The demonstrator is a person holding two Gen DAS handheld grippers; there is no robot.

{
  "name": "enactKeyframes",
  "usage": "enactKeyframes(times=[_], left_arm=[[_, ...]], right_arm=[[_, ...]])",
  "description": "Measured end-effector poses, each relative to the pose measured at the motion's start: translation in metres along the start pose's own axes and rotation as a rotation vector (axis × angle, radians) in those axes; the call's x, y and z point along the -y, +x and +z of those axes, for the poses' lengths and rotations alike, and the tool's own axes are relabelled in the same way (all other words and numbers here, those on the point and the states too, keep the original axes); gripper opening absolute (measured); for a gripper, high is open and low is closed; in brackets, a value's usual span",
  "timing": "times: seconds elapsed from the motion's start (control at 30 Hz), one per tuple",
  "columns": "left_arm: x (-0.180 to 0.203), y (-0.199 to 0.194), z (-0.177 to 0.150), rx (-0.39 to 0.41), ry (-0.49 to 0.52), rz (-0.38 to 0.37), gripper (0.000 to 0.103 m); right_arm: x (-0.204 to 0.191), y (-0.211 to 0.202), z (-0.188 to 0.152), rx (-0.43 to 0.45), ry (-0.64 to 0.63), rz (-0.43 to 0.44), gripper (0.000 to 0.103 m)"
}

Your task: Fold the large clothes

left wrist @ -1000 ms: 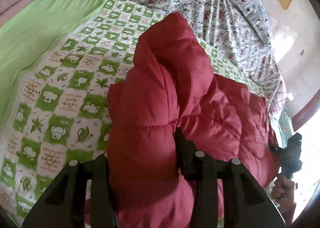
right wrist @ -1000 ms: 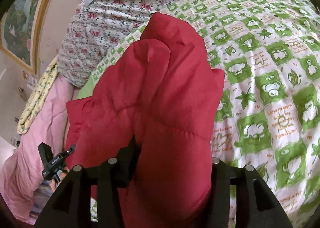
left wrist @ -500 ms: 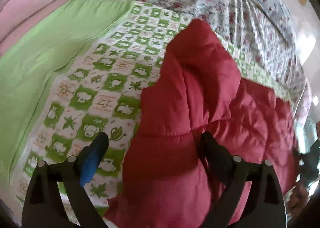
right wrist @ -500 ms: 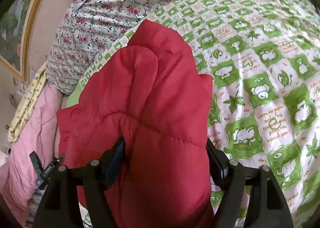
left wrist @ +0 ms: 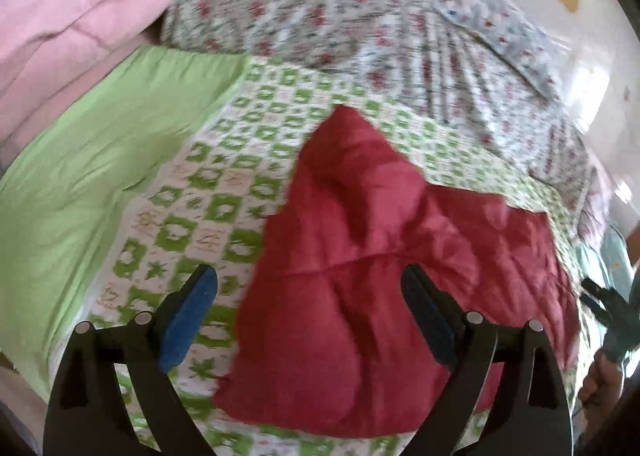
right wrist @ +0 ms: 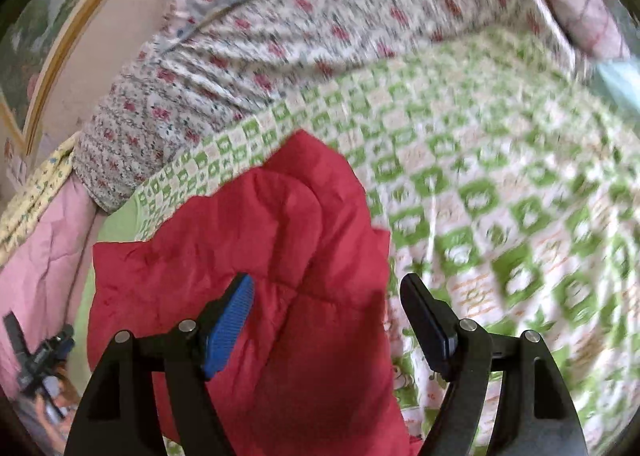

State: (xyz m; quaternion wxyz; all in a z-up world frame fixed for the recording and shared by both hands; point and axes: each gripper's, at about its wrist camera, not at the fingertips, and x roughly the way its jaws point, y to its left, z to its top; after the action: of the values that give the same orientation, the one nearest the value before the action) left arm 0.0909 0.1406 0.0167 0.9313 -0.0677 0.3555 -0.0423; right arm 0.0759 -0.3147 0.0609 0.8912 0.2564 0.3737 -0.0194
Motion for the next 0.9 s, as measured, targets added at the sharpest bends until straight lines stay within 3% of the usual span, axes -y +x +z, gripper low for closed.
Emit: enactKeyframes(times=[0.1,0.23,0.33,0.47,0.67,0.9], left_arm=[[0.028,-0.001,-0.004,-0.005,0.071,-0.036,0.094],[0.064,0.008,-0.013,-0.038,0.157,-0.083,0.094],[0.081,0.024,-0.021,-0.083,0.196,-0.129,0.094],[0.084,0.062,-0.019,-0.143,0.22,-0.045,0.094],[0.072,0.111,0.024,-0.195,0.16,0.072,0.094],[0.049,0.162,0.061,-0.267,0.039,0.161,0.094]], right_arm=[[-0.033,-0.005,-0.001,0.013,-0.1,0.023,0.079],[-0.074,0.012,-0.009,-0.059,-0.212,0.11,0.078],[-0.099,0.037,-0.019,-0.126,-0.294,0.111,0.078],[-0.109,0.075,-0.018,-0.191,-0.356,0.032,0.079],[-0.106,0.113,0.014,-0.243,-0.354,-0.066,0.078],[-0.078,0.144,0.038,-0.269,-0.234,-0.071,0.076]])
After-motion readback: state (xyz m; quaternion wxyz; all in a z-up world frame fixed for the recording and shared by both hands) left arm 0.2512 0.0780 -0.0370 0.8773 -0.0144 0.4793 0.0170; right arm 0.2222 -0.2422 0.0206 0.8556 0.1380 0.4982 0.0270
